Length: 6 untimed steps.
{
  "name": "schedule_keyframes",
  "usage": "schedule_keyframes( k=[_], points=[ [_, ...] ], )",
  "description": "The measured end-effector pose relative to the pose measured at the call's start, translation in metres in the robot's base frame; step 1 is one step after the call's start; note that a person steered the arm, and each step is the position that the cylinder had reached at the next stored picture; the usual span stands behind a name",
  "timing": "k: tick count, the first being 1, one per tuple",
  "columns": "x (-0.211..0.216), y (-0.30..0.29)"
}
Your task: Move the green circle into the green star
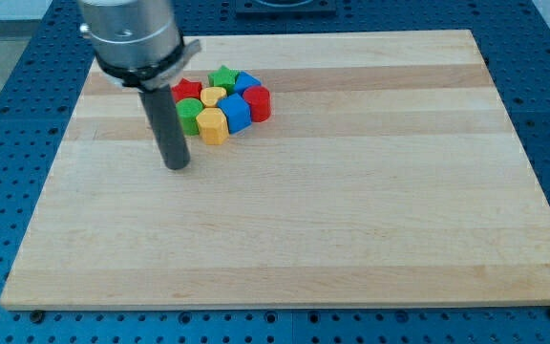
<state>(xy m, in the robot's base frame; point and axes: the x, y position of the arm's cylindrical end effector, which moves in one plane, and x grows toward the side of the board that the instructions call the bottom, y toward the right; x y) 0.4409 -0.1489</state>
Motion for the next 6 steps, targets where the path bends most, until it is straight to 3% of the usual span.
schedule_keyframes(
  k=[6],
  points=[
    [-0.119,0.023]
  ],
)
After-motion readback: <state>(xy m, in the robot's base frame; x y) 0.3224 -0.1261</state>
